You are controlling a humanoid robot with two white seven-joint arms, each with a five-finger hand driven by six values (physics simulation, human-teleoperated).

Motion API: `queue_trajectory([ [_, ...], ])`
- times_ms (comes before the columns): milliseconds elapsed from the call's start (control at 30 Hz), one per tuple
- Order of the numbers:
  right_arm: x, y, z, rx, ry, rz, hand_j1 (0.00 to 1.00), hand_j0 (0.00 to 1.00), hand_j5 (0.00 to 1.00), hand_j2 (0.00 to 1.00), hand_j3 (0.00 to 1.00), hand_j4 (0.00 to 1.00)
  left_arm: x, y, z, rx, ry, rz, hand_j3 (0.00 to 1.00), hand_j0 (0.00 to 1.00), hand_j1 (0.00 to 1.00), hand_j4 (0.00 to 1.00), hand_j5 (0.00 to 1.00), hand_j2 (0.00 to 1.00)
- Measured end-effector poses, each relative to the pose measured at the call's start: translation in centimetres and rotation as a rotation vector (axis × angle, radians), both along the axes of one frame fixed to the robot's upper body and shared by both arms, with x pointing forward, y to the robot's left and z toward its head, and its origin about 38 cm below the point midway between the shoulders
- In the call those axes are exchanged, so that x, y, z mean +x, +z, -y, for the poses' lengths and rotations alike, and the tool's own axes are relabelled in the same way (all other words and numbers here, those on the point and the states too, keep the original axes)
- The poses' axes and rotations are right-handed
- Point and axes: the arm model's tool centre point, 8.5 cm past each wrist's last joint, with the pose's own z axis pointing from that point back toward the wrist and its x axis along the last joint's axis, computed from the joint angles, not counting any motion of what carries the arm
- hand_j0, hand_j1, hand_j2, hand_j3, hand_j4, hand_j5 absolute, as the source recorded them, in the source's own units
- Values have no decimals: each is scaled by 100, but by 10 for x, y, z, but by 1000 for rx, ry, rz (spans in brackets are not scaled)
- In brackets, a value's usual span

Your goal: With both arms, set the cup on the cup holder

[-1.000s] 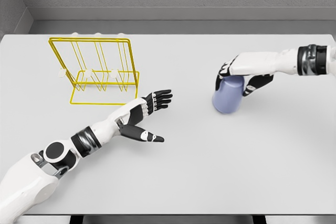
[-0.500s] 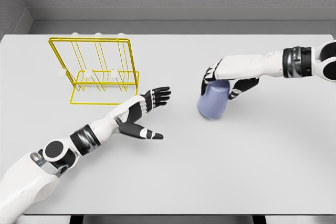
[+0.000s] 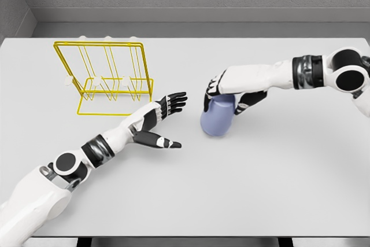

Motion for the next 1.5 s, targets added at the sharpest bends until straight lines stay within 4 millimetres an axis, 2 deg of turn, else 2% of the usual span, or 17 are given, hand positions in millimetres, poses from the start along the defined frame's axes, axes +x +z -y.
queue_trajectory([
  [167, -2, -8, -7, 7, 10, -17, 63, 63, 63, 63, 63, 63, 0, -1, 2, -5, 3, -2, 100, 100, 100, 100, 100, 100],
  [267, -2, -10, -7, 7, 10, -22, 82, 82, 82, 82, 82, 82, 1, -1, 0, -4, 13, -2, 100, 100, 100, 100, 100, 100],
  [300, -2, -10, -7, 7, 10, -22, 85, 85, 85, 85, 85, 85, 2, -1, 0, -3, 15, -3, 100, 100, 100, 100, 100, 100],
  [367, -2, -10, -6, 7, 8, -22, 100, 100, 100, 100, 100, 100, 2, -3, -1, 3, 19, -10, 100, 100, 100, 100, 100, 100],
  [600, -2, -12, 5, -5, -14, -26, 100, 100, 100, 100, 100, 100, 3, -8, 1, 22, 22, -19, 100, 100, 100, 100, 100, 100],
  [867, 2, 1, 27, -5, -64, 0, 100, 100, 100, 100, 100, 100, 5, -8, 5, 48, 16, 4, 100, 100, 100, 100, 100, 100],
  [1100, 10, 20, 63, 14, -160, 40, 100, 100, 100, 100, 100, 100, 5, -5, 15, 54, 2, 38, 100, 100, 100, 100, 100, 100],
  [1133, 12, 20, 67, 15, -172, 41, 100, 100, 100, 100, 100, 100, 5, -4, 16, 49, 2, 44, 100, 100, 100, 100, 100, 100],
  [1167, 9, 10, 72, 18, -187, 21, 100, 100, 100, 100, 100, 100, 6, -3, 17, 45, 2, 49, 100, 100, 100, 100, 100, 100],
  [1300, 18, 23, 92, 51, -254, 48, 100, 100, 100, 100, 100, 100, 5, 1, 21, 20, -1, 71, 100, 100, 100, 100, 100, 100],
  [1400, 18, 14, 108, 55, -304, 27, 100, 100, 100, 100, 100, 100, 5, 2, 26, 3, -4, 80, 100, 100, 100, 100, 100, 100],
  [1500, 19, 15, 116, 54, -323, 29, 100, 100, 100, 100, 100, 100, 5, 0, 31, -7, -4, 79, 100, 100, 100, 100, 100, 100],
])
